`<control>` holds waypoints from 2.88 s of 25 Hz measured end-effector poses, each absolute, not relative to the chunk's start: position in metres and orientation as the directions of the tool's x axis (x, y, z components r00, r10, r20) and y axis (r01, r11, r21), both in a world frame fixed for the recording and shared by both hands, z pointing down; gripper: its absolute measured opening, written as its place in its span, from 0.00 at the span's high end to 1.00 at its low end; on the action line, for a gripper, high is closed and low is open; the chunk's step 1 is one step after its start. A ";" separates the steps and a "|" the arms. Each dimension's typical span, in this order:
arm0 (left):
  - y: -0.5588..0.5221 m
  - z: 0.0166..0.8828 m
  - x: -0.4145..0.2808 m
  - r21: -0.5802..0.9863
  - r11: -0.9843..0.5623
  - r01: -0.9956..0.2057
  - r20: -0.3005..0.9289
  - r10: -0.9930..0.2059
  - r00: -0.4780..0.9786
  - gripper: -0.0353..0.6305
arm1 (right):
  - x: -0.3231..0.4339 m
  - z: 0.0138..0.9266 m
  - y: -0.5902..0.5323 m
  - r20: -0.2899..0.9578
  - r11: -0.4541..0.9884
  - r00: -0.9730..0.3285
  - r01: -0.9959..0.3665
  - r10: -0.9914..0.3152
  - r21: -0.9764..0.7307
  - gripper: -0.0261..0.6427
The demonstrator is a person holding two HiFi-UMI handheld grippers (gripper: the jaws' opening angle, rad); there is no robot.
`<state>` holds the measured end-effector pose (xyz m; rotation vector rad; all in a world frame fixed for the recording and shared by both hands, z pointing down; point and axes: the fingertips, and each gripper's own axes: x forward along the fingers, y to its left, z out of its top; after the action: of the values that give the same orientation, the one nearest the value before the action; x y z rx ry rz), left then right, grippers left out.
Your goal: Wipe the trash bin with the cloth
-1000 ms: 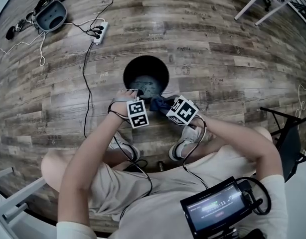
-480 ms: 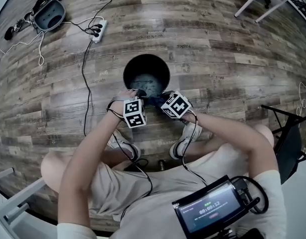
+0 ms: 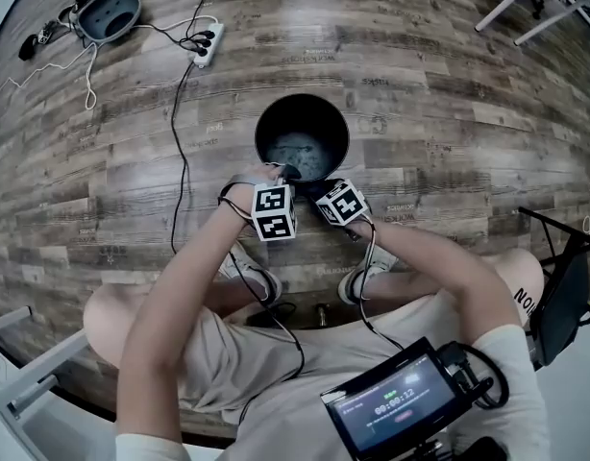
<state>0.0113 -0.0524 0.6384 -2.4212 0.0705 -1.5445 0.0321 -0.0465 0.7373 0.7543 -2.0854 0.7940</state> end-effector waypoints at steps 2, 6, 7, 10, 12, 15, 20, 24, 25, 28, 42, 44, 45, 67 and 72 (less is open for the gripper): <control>-0.052 0.639 0.011 -0.252 -0.962 0.104 0.883 -0.185 0.432 0.83 | 0.031 0.751 -0.045 0.824 0.628 -0.516 -0.727 -0.234 -0.277 0.84; -0.053 0.640 0.010 -0.253 -0.961 0.109 0.883 -0.184 0.431 0.83 | 0.029 0.771 -0.047 0.842 0.633 -0.491 -0.730 -0.223 -0.258 0.84; -0.053 0.640 0.010 -0.255 -0.961 0.110 0.883 -0.185 0.431 0.83 | 0.029 0.777 -0.047 0.847 0.639 -0.484 -0.728 -0.220 -0.249 0.84; -0.052 0.640 0.010 -0.252 -0.961 0.114 0.882 -0.180 0.436 0.83 | 0.031 0.796 -0.046 0.862 0.662 -0.456 -0.719 -0.222 -0.210 0.84; -0.052 0.639 0.010 -0.251 -0.961 0.118 0.881 -0.177 0.438 0.83 | 0.032 0.806 -0.047 0.870 0.659 -0.437 -0.727 -0.227 -0.193 0.84; -0.053 0.638 0.010 -0.253 -0.960 0.119 0.881 -0.178 0.437 0.83 | 0.029 0.818 -0.048 0.878 0.648 -0.420 -0.739 -0.229 -0.184 0.84; -0.053 0.639 0.011 -0.261 -0.958 0.118 0.879 -0.185 0.439 0.83 | 0.018 0.838 -0.049 0.878 0.650 -0.428 -0.734 -0.217 -0.197 0.84; -0.053 0.639 0.011 -0.271 -0.955 0.117 0.874 -0.193 0.446 0.83 | 0.021 0.847 -0.042 0.883 0.659 -0.426 -0.724 -0.196 -0.203 0.84; -0.053 0.639 0.010 -0.273 -0.955 0.117 0.873 -0.195 0.447 0.83 | 0.021 0.847 -0.041 0.882 0.657 -0.432 -0.724 -0.190 -0.213 0.84; -0.052 0.640 0.010 -0.269 -0.957 0.106 0.874 -0.197 0.444 0.83 | 0.021 0.833 -0.035 0.878 0.680 -0.450 -0.696 -0.163 -0.231 0.84; -0.048 0.644 -0.004 -0.253 -0.948 0.191 0.918 -0.173 0.358 0.83 | 0.031 0.717 0.006 0.883 0.762 -0.464 -0.542 0.079 -0.353 0.84; -0.047 0.642 -0.005 -0.272 -0.938 0.215 0.917 -0.186 0.353 0.83 | 0.039 0.693 0.013 0.880 0.779 -0.466 -0.514 0.096 -0.358 0.84; -0.048 0.640 -0.004 -0.278 -0.936 0.215 0.914 -0.189 0.359 0.83 | 0.043 0.681 0.017 0.878 0.785 -0.467 -0.506 0.100 -0.358 0.84; -0.069 0.650 -0.035 -0.326 -0.911 0.252 0.931 -0.263 0.253 0.77 | 0.043 0.551 -0.007 0.796 0.767 -0.570 -0.597 -0.201 -0.234 0.84; -0.067 0.652 -0.031 -0.304 -0.927 0.222 0.934 -0.243 0.263 0.77 | 0.049 0.564 -0.016 0.808 0.784 -0.549 -0.589 -0.213 -0.194 0.84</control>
<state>-0.0308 -0.0673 0.6521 -2.1657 0.0191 -1.7050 0.0490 -0.0160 0.5636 0.5937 -2.1384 0.5752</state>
